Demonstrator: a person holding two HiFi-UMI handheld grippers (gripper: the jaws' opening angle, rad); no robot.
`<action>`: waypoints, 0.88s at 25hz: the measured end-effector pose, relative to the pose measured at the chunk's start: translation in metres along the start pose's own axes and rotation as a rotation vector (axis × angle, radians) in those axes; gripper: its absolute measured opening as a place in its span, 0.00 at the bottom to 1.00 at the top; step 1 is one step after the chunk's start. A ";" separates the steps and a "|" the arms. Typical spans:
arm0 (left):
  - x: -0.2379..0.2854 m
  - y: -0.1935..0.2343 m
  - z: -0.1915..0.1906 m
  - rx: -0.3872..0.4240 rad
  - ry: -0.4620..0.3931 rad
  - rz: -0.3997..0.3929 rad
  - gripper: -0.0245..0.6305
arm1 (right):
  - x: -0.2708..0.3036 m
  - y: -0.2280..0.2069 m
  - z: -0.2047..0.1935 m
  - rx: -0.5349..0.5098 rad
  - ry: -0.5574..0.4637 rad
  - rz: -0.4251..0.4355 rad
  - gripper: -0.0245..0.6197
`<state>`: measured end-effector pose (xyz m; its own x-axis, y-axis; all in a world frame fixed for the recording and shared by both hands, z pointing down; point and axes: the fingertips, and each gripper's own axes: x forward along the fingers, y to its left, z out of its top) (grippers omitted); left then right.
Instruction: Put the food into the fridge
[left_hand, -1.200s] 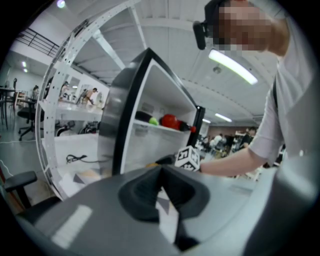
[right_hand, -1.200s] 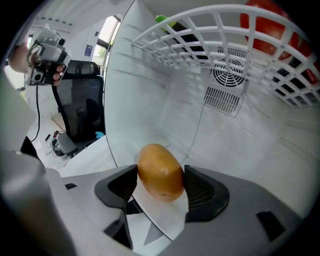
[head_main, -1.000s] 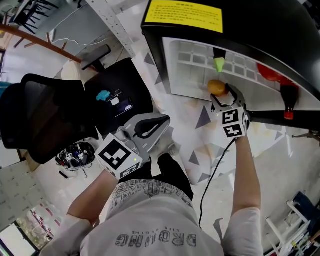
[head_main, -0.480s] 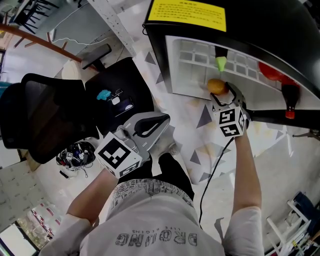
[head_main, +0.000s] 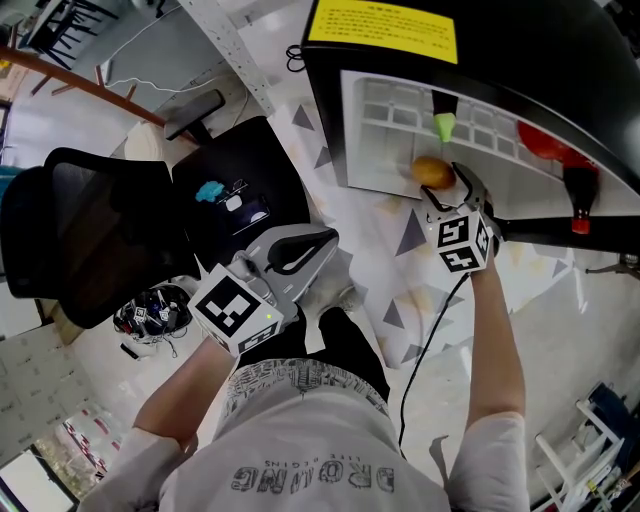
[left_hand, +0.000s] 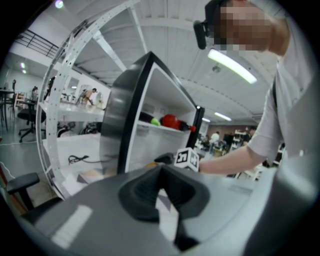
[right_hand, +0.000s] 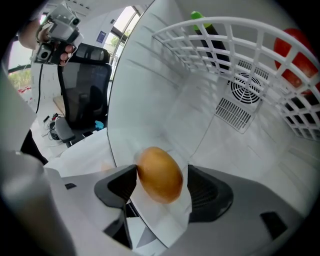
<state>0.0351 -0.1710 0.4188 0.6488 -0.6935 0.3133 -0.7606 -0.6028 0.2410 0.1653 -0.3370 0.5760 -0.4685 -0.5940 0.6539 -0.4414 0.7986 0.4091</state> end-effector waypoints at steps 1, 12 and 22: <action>-0.001 0.000 0.000 0.000 -0.001 0.000 0.05 | 0.000 0.000 0.001 -0.004 0.000 0.000 0.48; -0.009 -0.002 0.003 0.007 -0.007 -0.018 0.05 | -0.014 0.005 0.009 0.044 -0.021 -0.002 0.48; -0.018 -0.009 0.013 0.032 -0.022 -0.072 0.05 | -0.053 0.004 0.025 0.170 -0.064 -0.053 0.47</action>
<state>0.0305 -0.1581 0.3992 0.7023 -0.6562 0.2759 -0.7112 -0.6633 0.2328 0.1692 -0.3045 0.5267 -0.4861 -0.6441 0.5906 -0.5873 0.7412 0.3250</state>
